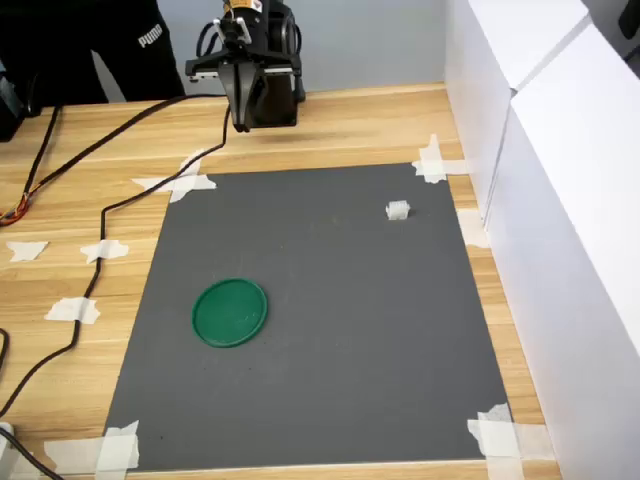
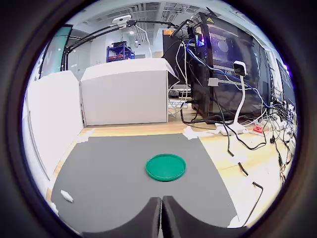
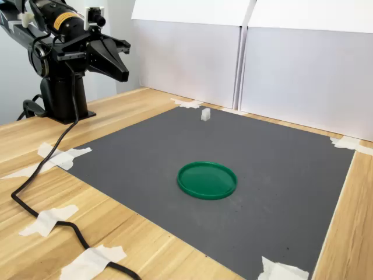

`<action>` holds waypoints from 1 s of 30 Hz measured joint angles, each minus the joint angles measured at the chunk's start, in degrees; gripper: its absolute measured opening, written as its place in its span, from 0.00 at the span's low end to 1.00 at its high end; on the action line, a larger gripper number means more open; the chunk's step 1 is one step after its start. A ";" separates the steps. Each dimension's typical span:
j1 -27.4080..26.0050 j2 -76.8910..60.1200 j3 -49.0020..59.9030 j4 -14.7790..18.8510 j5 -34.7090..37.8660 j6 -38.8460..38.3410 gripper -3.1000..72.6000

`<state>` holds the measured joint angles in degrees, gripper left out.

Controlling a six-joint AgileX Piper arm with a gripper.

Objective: Grasp a white terminal and put it on the green lid.

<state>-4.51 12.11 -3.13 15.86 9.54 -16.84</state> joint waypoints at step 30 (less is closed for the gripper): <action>0.00 0.55 -0.19 0.00 0.00 -1.60 0.02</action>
<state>-4.51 12.66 -3.32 15.86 9.54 -18.44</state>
